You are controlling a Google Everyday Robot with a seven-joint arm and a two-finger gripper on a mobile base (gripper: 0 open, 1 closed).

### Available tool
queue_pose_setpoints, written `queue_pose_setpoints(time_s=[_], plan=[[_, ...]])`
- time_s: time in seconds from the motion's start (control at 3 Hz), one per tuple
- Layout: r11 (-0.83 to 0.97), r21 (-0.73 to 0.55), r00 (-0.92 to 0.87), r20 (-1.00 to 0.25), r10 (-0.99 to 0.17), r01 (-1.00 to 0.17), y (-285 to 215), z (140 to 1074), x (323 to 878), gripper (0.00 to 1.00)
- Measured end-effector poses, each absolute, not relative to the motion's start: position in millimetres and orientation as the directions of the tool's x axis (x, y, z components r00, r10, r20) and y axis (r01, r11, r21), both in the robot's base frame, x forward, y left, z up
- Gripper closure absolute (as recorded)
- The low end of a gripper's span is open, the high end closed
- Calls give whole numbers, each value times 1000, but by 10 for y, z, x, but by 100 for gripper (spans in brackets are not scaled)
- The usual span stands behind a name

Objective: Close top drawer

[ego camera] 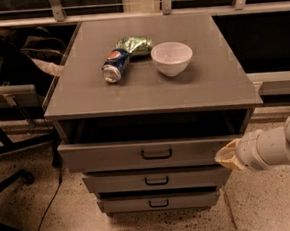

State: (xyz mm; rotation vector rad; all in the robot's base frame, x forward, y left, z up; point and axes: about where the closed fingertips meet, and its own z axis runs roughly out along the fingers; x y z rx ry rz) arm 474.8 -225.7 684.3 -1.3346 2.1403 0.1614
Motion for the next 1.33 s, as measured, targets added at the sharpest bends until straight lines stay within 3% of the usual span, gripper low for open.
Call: queue_pose_setpoints(time_s=[0.67, 1.33], plan=[[497, -225, -314, -545, -777, -838, -2237, 6897, 4858, 4], [510, -246, -314, -551, -773, -824, -2227, 7088, 5024, 0]])
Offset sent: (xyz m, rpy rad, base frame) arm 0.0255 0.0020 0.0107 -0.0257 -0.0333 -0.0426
